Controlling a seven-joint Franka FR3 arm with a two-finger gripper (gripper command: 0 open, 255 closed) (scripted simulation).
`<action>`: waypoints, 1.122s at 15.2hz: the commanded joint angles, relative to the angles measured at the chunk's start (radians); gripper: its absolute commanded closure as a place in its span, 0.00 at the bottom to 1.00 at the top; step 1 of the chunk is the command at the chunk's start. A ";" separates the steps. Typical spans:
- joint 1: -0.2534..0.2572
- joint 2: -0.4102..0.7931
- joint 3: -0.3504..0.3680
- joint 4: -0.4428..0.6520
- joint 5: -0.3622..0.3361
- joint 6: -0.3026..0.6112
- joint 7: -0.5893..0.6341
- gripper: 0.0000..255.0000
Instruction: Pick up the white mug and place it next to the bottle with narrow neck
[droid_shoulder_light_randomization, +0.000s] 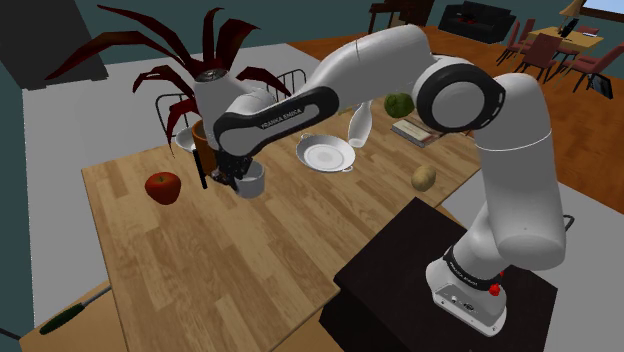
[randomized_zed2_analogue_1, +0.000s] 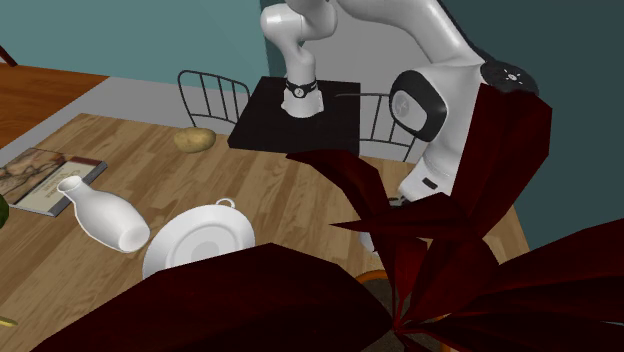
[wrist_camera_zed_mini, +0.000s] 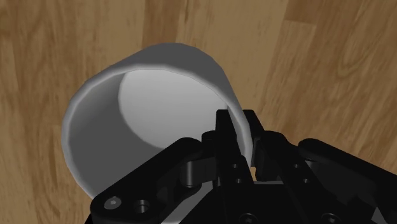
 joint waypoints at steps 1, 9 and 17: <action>-0.001 -0.012 0.003 0.009 0.004 -0.021 -0.003 1.00; -0.002 -0.053 0.011 0.054 0.019 -0.105 -0.015 1.00; -0.001 -0.081 0.017 0.117 0.030 -0.195 -0.027 1.00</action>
